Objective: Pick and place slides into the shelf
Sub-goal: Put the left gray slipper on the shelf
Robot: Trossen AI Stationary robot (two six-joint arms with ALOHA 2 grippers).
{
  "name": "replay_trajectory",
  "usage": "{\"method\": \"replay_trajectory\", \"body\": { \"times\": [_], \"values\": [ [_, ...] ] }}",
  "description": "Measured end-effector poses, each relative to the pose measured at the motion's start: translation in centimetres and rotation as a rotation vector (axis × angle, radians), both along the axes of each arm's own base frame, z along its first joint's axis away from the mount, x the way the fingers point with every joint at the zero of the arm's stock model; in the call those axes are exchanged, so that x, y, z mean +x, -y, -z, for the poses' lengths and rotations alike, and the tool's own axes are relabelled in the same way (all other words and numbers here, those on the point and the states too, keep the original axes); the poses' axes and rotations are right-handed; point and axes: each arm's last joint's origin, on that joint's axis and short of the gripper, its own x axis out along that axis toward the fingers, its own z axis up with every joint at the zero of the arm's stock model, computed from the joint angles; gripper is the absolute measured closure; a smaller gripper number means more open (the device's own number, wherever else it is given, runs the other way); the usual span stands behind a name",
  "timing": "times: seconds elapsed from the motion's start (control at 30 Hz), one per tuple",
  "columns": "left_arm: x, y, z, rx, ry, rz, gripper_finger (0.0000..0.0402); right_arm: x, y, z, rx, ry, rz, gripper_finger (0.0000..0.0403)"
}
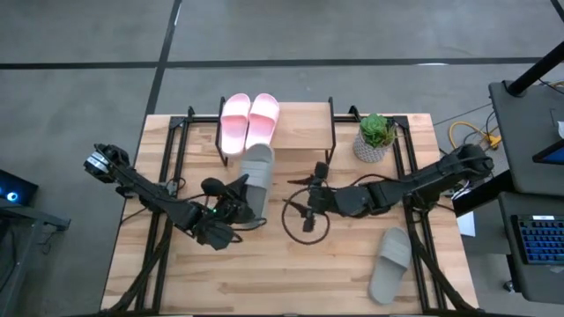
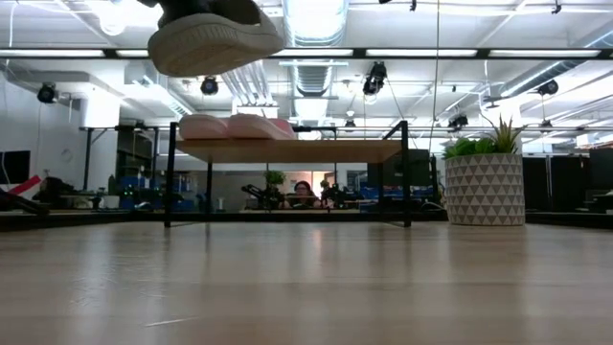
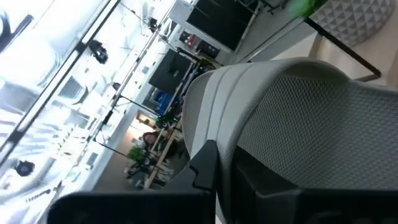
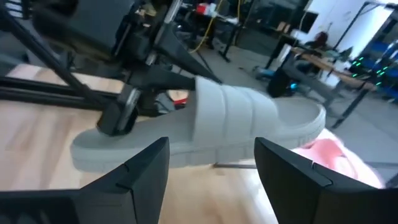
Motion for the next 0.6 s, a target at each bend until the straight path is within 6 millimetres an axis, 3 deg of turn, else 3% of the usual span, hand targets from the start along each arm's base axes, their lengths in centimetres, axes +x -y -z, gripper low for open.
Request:
{"method": "replay_trajectory", "body": {
  "times": [0.1, 0.27, 0.6],
  "values": [
    [0.08, 0.01, -0.19, 0.04, -0.071, 0.0, 0.0401, 0.14, 0.17, -0.01, -0.055, -0.008, 0.001, 0.0177],
    [0.09, 0.05, 0.01, 0.101, -0.192, 0.028, 0.0402, -0.02, 0.19, 0.14, -0.337, -0.119, -0.053, 0.0177],
    [0.68, 0.62, 0.08, 0.08, -0.307, 0.368, 0.0402, -0.51, 0.53, 0.78, -0.729, -0.345, -0.049, 0.0177]
  ]
}}
